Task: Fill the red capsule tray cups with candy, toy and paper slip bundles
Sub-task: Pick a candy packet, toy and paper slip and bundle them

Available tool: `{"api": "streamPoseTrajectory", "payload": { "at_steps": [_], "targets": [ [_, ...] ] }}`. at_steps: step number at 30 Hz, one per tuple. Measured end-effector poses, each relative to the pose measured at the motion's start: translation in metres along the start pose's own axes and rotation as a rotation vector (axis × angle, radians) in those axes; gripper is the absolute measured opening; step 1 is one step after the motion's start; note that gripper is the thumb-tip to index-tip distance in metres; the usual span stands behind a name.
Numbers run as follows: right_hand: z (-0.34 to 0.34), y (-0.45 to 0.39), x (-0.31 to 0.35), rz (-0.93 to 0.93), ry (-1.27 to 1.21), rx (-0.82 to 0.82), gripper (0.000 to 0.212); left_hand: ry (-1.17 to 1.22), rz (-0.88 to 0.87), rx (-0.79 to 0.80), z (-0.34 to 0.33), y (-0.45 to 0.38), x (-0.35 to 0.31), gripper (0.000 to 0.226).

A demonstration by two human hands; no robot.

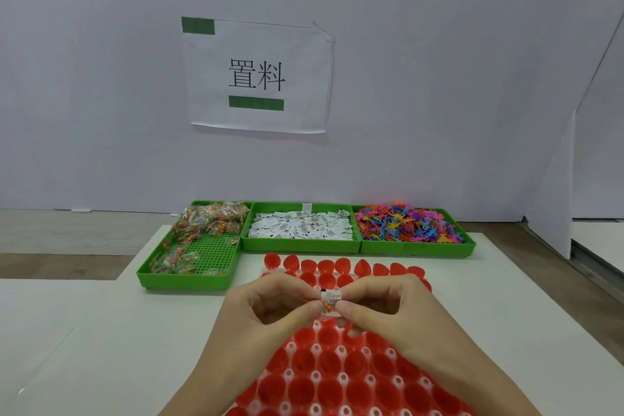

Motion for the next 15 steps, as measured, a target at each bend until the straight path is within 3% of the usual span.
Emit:
{"api": "streamPoseTrajectory", "payload": {
  "at_steps": [6, 15],
  "targets": [
    [-0.0005, 0.0027, 0.0001, 0.048, 0.086, 0.054, 0.012, 0.000, 0.003, -0.003, -0.0009, 0.0010, -0.0017, 0.026],
    [-0.0034, 0.0024, -0.0040, 0.106, 0.071, 0.009, 0.014, -0.035, -0.012, 0.017, -0.0022, 0.0027, -0.0026, 0.013]
  ]
}}
Point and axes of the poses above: each hand's wrist, its own y-axis away from the middle knuckle, its own z-axis out of the back of the hand, x = y × z, the point moved 2 cm from there along -y, towards the middle knuckle, and after that the axes turned 6 degrees about -y, right-handed, at the moved point
